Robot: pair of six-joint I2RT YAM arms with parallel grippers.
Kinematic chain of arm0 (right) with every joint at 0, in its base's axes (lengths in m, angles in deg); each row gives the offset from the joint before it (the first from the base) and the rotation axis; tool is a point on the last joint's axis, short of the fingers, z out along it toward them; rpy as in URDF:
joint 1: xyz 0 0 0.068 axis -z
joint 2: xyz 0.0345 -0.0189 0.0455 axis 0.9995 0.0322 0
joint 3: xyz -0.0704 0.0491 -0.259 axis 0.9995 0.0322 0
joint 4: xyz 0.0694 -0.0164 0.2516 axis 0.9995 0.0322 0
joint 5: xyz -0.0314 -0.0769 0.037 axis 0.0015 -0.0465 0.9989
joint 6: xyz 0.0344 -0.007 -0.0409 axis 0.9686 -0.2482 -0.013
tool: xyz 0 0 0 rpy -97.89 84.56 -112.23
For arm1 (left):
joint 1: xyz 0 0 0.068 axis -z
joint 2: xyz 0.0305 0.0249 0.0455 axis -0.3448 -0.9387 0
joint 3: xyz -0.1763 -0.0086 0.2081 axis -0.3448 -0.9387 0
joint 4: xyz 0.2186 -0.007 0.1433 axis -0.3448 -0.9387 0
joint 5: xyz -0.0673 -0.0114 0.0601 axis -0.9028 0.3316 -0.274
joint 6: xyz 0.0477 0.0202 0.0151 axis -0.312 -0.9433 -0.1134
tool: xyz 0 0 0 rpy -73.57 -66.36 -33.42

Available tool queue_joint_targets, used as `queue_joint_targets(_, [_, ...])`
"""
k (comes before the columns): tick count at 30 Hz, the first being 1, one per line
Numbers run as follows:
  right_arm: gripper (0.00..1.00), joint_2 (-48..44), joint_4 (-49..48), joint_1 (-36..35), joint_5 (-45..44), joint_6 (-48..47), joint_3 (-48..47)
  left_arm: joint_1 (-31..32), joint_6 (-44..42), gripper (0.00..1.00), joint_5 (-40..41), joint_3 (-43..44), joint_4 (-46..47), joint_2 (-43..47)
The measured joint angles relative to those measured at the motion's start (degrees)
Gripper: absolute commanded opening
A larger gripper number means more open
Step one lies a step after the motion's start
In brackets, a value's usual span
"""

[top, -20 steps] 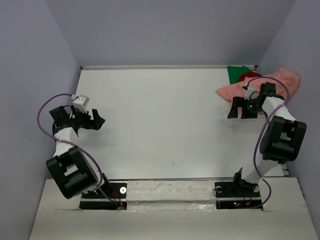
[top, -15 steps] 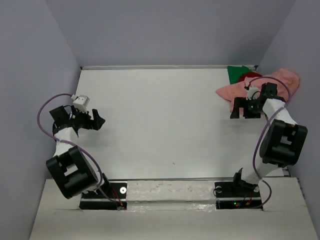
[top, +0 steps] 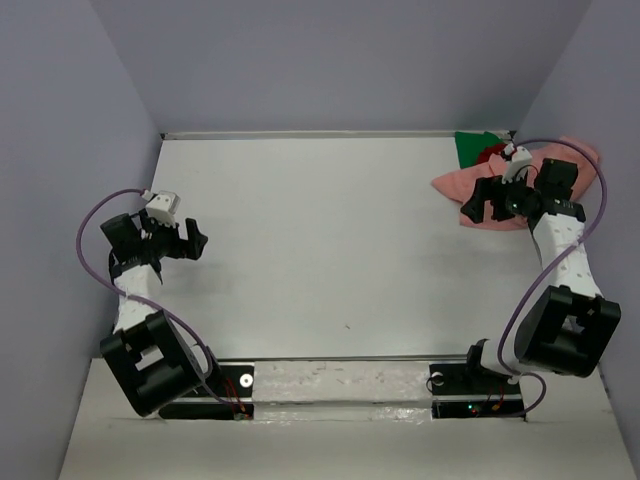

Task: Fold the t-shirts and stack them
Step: Grab crumpled tshirt from the corner of the board with the right arm

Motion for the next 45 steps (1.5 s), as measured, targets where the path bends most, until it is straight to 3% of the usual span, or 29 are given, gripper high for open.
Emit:
queue_joint_targets(7, [1.0,6.0,6.0,0.0,16.3,-2.1,0.5,0.5,0.4,0.99,0.2,-1.4,2.0,2.6])
queue_joint_targets(13, [1.0,12.5,9.2,-0.1,19.5,-1.9,-2.5,1.2,0.4,0.99,0.0,-1.4,2.5,2.6])
queue_joint_targets(18, [1.0,1.1,-2.5,-0.2,12.8,3.9,5.3,3.8,1.2,0.99,2.8,-1.4,3.7,1.4])
queue_joint_targets(22, [1.0,-4.7,-7.7,-0.2,9.4,5.8,5.9,8.2,1.8,0.99,6.7,-1.3,4.5,-1.0])
queue_joint_targets(28, [1.0,1.8,-10.8,-0.2,-1.5,5.9,2.0,15.3,2.8,0.99,13.9,1.6,3.7,-5.6])
queue_joint_targets(34, [0.97,6.8,-13.2,-0.2,-13.2,3.3,1.4,16.9,0.6,0.99,15.0,5.7,1.9,-9.0])
queue_joint_targets(45, [0.9,16.3,-14.4,-0.2,-19.2,1.0,-6.6,21.0,-1.7,0.99,14.8,16.1,-1.0,-18.5])
